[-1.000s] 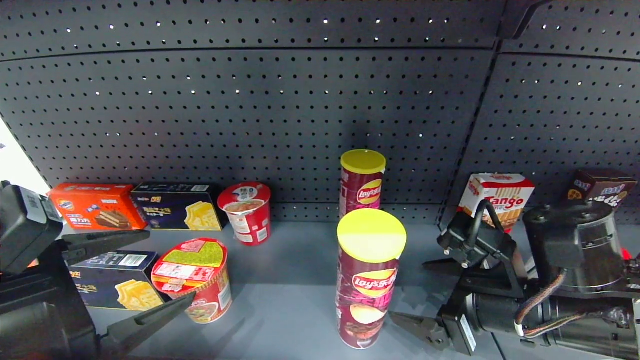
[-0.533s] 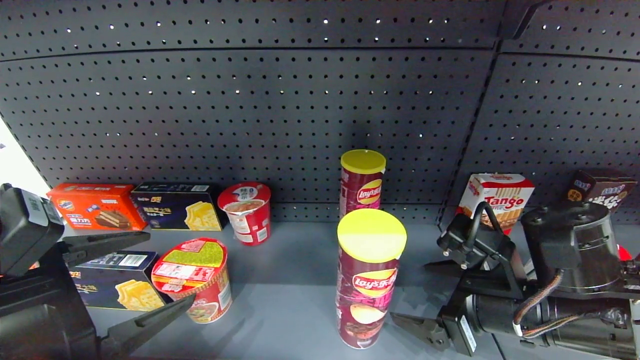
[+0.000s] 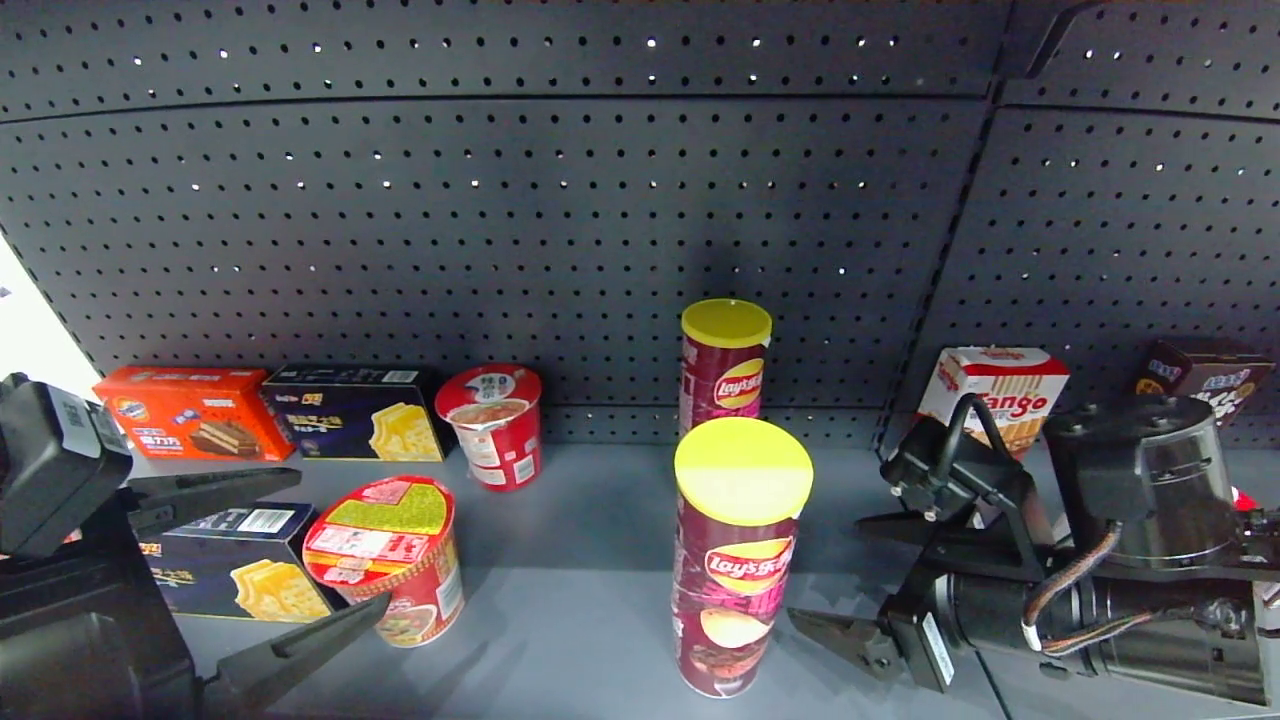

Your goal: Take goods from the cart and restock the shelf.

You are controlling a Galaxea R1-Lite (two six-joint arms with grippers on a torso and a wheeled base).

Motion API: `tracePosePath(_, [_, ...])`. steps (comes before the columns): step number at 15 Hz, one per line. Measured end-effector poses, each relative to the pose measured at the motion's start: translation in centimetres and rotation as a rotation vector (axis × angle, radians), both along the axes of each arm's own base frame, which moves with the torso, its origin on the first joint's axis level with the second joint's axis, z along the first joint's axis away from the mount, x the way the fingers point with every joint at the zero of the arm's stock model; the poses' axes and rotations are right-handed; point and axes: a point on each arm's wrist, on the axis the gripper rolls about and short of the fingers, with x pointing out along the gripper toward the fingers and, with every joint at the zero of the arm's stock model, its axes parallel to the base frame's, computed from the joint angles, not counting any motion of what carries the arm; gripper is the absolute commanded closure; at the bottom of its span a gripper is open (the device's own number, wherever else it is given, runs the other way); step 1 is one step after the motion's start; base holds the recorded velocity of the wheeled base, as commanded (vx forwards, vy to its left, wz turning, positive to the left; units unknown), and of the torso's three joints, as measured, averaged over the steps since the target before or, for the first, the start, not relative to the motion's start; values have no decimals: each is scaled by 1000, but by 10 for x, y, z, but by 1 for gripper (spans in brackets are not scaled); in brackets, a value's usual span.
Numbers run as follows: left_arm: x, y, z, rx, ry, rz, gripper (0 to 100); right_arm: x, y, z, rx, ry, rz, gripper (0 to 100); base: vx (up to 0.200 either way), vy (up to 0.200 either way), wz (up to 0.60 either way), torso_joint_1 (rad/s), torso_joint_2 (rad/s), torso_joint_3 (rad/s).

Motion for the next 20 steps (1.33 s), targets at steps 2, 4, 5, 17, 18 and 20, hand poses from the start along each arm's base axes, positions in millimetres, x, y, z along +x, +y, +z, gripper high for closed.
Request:
tracePosePath(2, [0,0,-2,1,6,0,0,2,4,1,1,-3,9,0,0,0,0,0,0,0])
tracePosePath(4, [0,0,-2,1,8,1,0,2,8,0,-1,-2,19,0,0,0,0,0,0,0])
tracePosePath(5, [0,0,-3,-1,11,3,0,2,9,0,-1,-1,23,0,0,0,0,0,0,0])
tracePosePath(17, [-10,3,-10,-9,20,10,0,38,0,17,32,-56,-105,0,0,0,0,0,0,0])
tracePosePath(18, [-11,3,-9,-13,20,12,0,46,1,19,25,-71,-142,0,0,0,0,0,0,0])
tracePosePath(20, [-11,4,-8,-26,21,18,0,58,5,20,9,-91,-200,0,0,0,0,0,0,0])
